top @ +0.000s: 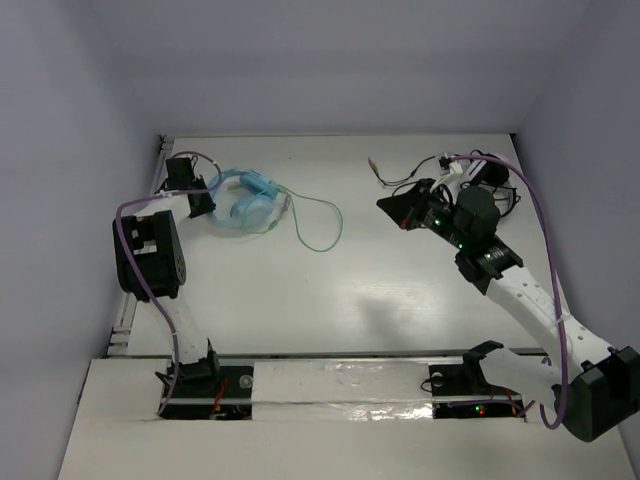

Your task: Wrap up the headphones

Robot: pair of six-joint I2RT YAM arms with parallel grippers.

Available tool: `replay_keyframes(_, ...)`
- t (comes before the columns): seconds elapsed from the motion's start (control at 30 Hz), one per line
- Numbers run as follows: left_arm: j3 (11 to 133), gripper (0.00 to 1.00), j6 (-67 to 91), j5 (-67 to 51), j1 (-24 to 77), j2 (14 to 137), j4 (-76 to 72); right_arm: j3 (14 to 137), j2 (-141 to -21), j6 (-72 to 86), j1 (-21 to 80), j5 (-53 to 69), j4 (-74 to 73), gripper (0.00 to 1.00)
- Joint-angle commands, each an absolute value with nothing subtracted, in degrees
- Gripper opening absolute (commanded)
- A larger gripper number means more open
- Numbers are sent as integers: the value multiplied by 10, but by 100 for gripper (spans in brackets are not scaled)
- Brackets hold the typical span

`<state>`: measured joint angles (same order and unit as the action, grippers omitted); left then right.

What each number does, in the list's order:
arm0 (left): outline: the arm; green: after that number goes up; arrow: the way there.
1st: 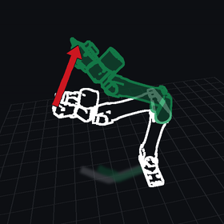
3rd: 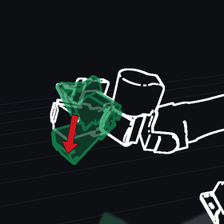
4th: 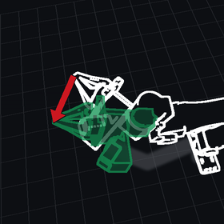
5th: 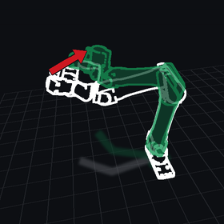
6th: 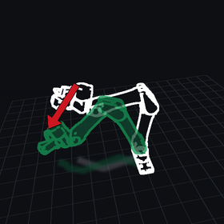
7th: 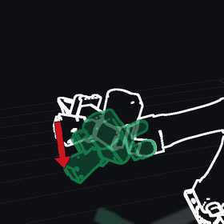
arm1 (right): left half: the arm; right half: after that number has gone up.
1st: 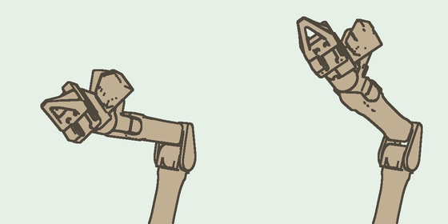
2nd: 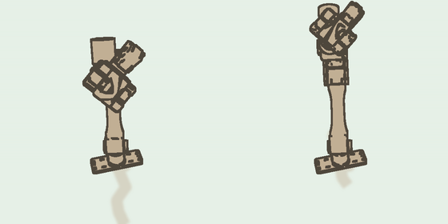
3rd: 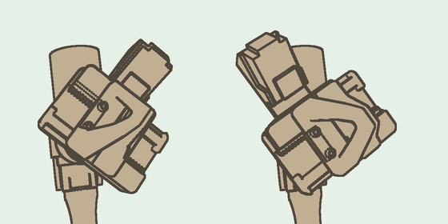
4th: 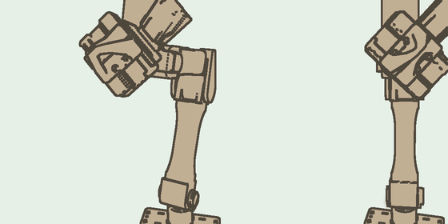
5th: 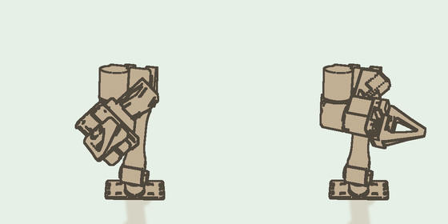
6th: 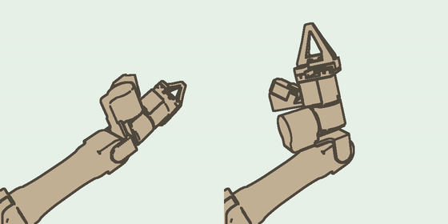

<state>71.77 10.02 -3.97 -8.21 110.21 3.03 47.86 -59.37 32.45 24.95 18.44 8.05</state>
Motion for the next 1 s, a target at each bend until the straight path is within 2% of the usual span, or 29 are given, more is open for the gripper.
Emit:
replay_keyframes(0.0, 691, 33, 129, -13, -75, 1046, 52, 495, -583, 310, 257, 182, 98, 1)
replay_keyframes(0.1, 699, 50, 130, -16, -75, 1059, 53, 494, -577, 310, 257, 184, 95, 1)
replay_keyframes(0.13, 706, 52, 128, -18, -75, 1065, 54, 494, -576, 310, 257, 185, 95, 1)
replay_keyframes(0.47, 739, 50, 126, -5, -62, 1139, 53, 492, -575, 314, 257, 185, 102, 1)
replay_keyframes(0.57, 753, 45, 127, 25, -50, 1156, 53, 492, -577, 315, 257, 186, 105, 0)
replay_keyframes(0.6, 757, 30, 129, 30, -44, 1161, 53, 492, -579, 315, 257, 186, 105, 0)
replay_keyframes(0.67, 762, 15, 130, 44, -30, 1166, 54, 492, -580, 313, 257, 183, 104, 0)
replay_keyframes(0.7, 762, 2, 128, 45, -30, 1166, 49, 492, -579, 313, 257, 180, 103, 0)
replay_keyframes(0.87, 797, 0, 120, 33, -4, 1130, 84, 489, -590, 310, 257, 183, 113, 0)
replay_keyframes(0.97, 842, 0, 103, 37, 30, 1067, 151, 485, -611, 304, 257, 210, 131, 0)
